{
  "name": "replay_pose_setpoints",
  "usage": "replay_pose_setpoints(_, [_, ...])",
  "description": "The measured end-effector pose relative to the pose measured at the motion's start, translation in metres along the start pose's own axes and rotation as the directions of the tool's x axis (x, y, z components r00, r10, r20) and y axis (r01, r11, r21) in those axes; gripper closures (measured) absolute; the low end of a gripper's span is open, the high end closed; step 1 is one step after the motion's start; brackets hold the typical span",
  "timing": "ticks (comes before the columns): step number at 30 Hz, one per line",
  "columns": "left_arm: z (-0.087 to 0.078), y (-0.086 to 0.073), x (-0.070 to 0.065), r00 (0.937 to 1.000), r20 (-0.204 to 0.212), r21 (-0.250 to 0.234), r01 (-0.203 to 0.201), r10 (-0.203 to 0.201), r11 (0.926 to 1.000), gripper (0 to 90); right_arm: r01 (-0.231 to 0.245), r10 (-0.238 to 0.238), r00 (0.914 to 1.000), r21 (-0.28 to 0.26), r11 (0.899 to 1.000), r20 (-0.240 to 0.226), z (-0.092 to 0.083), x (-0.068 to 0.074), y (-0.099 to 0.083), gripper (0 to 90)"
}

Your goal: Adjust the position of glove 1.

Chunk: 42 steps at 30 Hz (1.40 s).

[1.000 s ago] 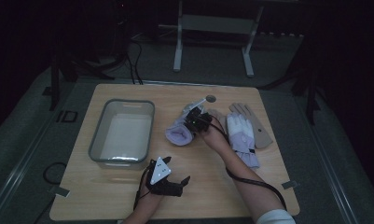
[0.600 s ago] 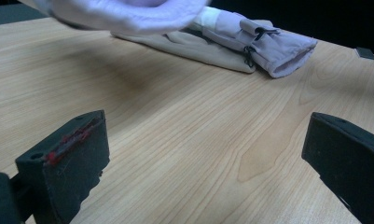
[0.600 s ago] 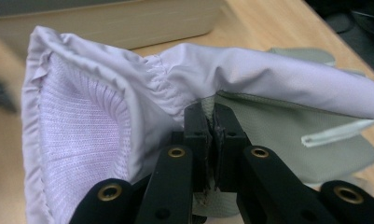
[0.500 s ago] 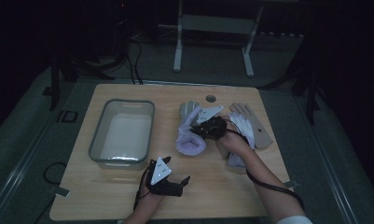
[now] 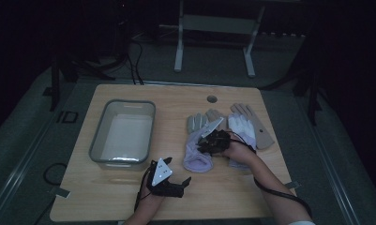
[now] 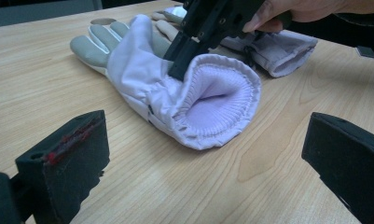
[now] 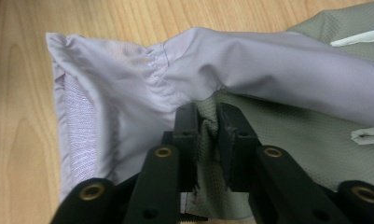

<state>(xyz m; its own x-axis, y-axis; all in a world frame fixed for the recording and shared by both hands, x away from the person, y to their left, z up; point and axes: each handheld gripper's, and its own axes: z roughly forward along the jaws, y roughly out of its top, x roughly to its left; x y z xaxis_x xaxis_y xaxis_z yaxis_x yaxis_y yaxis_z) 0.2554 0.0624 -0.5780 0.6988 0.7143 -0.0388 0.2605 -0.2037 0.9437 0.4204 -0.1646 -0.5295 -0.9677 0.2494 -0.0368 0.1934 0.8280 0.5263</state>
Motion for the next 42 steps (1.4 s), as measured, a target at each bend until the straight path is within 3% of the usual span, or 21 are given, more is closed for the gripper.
replay_pose_setpoints(4, [0.000,0.000,0.000,1.0000,-0.001,0.001,-0.001,0.001,1.0000,0.9,-0.001,0.002,0.9995,0.018,1.000,-0.030,-0.005,0.000,-0.001,63.5])
replay_pose_setpoints(8, [0.000,0.000,0.000,1.0000,-0.001,0.001,0.001,-0.001,1.0000,0.9,-0.009,0.009,1.0000,0.004,1.000,0.001,-0.019,0.003,-0.003,52.3])
replay_pose_setpoints(13, [0.000,0.000,0.000,1.0000,-0.001,0.002,0.002,-0.002,1.0000,0.8,-0.059,0.059,0.9981,-0.049,0.997,0.016,-0.041,0.002,-0.015,50.1])
replay_pose_setpoints(14, [0.000,0.000,0.000,1.0000,-0.001,0.002,0.002,-0.002,1.0000,0.9,-0.097,0.100,0.9944,-0.076,0.992,0.033,-0.050,-0.001,-0.022,50.3])
replay_pose_setpoints(17, [0.000,0.000,0.000,1.0000,-0.002,0.001,0.008,-0.008,1.0000,0.9,-0.125,0.130,0.9905,-0.090,0.988,0.045,-0.058,-0.004,-0.029,51.0])
replay_pose_setpoints(22, [0.001,0.000,0.000,1.0000,-0.003,0.008,0.007,-0.007,0.9999,0.9,-0.204,0.222,0.9681,-0.144,0.968,0.117,-0.089,-0.010,-0.051,51.6])
replay_pose_setpoints(23, [0.001,0.000,0.000,1.0000,-0.003,0.009,0.006,-0.006,0.9999,0.9,-0.204,0.222,0.9681,-0.144,0.968,0.117,-0.089,-0.010,-0.051,51.6])
replay_pose_setpoints(24, [0.001,0.001,0.000,1.0000,-0.004,0.011,0.007,-0.007,0.9999,0.9,-0.226,0.247,0.9594,-0.154,0.962,0.136,-0.098,-0.013,-0.058,51.0])
replay_pose_setpoints(25, [0.001,0.001,0.000,1.0000,-0.004,0.012,0.007,-0.007,0.9999,0.9,-0.226,0.247,0.9594,-0.154,0.962,0.136,-0.098,-0.013,-0.058,51.0])
replay_pose_setpoints(32, [0.001,0.001,0.001,1.0000,-0.004,0.013,0.009,-0.009,0.9999,0.9,-0.299,0.333,0.9215,-0.179,0.937,0.201,-0.121,-0.024,-0.087,48.6])
replay_pose_setpoints(36, [0.001,0.001,0.001,0.9999,-0.005,0.014,0.010,-0.010,0.9998,0.9,-0.334,0.370,0.9031,-0.185,0.924,0.218,-0.125,-0.030,-0.102,48.3])
replay_pose_setpoints(37, [0.001,0.001,0.001,0.9999,-0.005,0.015,0.010,-0.010,0.9998,0.9,-0.349,0.384,0.8950,-0.181,0.919,0.226,-0.123,-0.032,-0.108,48.3])
replay_pose_setpoints(42, [0.002,0.001,0.001,1.0000,-0.004,0.018,0.009,-0.009,0.9998,0.9,-0.373,0.401,0.8891,-0.160,0.914,0.220,-0.112,-0.038,-0.116,47.9])
